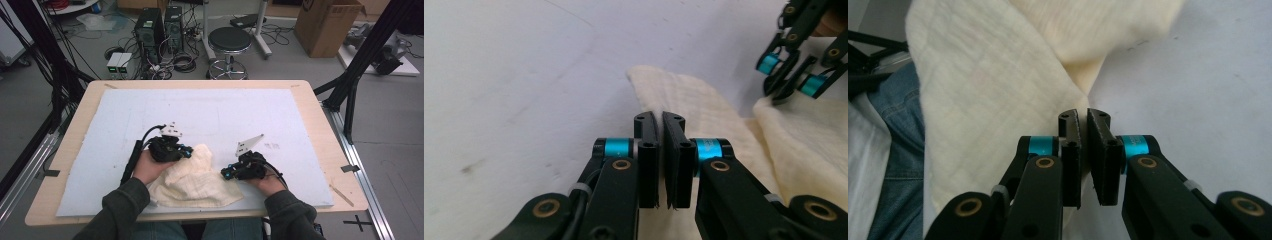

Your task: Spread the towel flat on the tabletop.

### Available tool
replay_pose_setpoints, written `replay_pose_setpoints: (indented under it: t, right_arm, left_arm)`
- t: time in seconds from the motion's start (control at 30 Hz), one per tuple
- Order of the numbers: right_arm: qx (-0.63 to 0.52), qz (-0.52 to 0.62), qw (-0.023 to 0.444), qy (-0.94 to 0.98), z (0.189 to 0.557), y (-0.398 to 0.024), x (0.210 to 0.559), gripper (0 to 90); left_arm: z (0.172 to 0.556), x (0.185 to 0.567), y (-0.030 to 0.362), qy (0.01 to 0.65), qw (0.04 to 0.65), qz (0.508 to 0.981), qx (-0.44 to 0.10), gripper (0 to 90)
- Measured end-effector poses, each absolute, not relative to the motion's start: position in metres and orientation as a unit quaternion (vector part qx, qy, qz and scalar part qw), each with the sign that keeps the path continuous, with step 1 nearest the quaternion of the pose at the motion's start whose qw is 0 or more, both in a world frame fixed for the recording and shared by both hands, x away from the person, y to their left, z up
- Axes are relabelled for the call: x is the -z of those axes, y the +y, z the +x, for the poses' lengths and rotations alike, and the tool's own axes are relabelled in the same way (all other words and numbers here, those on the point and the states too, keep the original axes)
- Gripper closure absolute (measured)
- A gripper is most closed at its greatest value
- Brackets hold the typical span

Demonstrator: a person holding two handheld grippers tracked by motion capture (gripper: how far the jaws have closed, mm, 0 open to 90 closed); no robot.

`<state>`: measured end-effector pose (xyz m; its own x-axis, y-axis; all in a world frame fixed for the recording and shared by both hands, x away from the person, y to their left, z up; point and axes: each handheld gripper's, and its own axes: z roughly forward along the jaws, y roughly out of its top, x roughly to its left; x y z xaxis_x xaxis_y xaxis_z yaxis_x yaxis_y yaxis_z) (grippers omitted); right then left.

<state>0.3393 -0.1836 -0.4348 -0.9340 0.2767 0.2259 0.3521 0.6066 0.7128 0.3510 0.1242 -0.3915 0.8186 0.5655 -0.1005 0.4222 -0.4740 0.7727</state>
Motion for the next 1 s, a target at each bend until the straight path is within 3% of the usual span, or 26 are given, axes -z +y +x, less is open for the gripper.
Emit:
replay_pose_setpoints:
  t: [0.23,0.43,0.63,0.73,0.87,1.0]
  right_arm:
    - [0.431,-0.189,0.002,-0.882,0.33,-0.209,0.402,86.1]
    - [0.432,-0.175,-0.041,-0.884,0.312,-0.204,0.379,84.4]
    - [0.38,-0.177,-0.035,-0.907,0.307,-0.19,0.412,84.7]
    - [0.378,-0.193,-0.025,-0.905,0.31,-0.195,0.421,84.8]
    - [0.375,-0.199,-0.029,-0.905,0.305,-0.207,0.42,85.2]
    - [0.371,-0.189,0.003,-0.909,0.295,-0.213,0.417,84.6]
  left_arm:
    - [0.348,0.368,0.166,0.322,0.456,0.824,-0.099,85.1]
    - [0.33,0.371,0.168,0.317,0.44,0.833,-0.108,84.5]
    - [0.322,0.397,0.186,0.336,0.415,0.839,-0.102,79.0]
    - [0.32,0.406,0.194,0.344,0.405,0.841,-0.099,84.9]
    - [0.318,0.412,0.202,0.356,0.388,0.844,-0.103,85.0]
    - [0.307,0.416,0.214,0.363,0.376,0.846,-0.102,85.1]
